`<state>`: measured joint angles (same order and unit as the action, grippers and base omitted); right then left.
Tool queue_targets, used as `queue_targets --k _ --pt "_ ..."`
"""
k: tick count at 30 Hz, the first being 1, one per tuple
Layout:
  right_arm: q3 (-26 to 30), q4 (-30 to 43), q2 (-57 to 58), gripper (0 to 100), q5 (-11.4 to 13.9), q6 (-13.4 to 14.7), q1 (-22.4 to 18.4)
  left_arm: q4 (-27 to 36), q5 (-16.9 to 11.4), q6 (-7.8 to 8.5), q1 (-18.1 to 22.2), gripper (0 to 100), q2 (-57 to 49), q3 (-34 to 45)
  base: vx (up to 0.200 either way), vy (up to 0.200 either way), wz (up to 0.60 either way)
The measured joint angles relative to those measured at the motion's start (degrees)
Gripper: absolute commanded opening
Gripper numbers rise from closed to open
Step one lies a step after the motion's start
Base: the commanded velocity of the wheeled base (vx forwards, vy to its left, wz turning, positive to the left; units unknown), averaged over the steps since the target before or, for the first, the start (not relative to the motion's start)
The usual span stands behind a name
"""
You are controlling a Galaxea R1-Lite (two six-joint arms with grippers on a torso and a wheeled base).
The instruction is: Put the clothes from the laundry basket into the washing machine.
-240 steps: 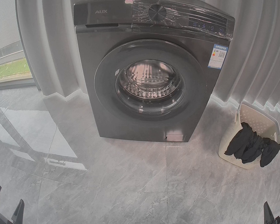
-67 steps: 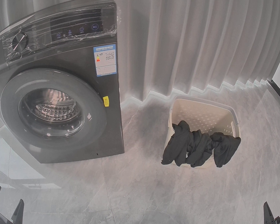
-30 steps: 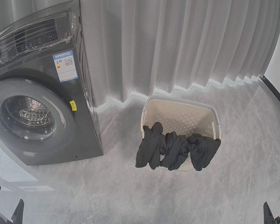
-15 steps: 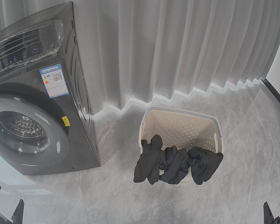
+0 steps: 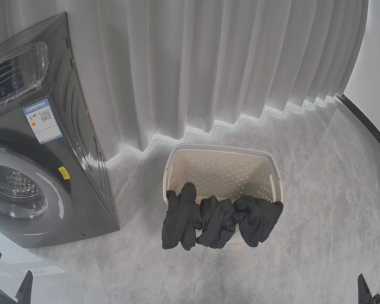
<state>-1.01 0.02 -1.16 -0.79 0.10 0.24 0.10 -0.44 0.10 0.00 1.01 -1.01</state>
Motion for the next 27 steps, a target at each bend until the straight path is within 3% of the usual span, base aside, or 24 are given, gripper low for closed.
queue_targets --k 11,23,27 --pt "0.0 -0.02 0.0 100 0.01 0.0 0.0 0.0 0.0 -0.02 0.0 100 0.0 0.0 0.0 -0.2 0.0" --pt "0.0 -0.02 0.0 100 0.0 0.0 0.0 -0.02 0.0 0.0 0.0 100 0.0 0.0 0.0 0.0 0.0" --pt "0.0 -0.02 0.0 100 0.01 -0.02 0.0 0.0 0.0 -0.02 0.0 100 0.0 0.0 0.2 0.0 0.0"
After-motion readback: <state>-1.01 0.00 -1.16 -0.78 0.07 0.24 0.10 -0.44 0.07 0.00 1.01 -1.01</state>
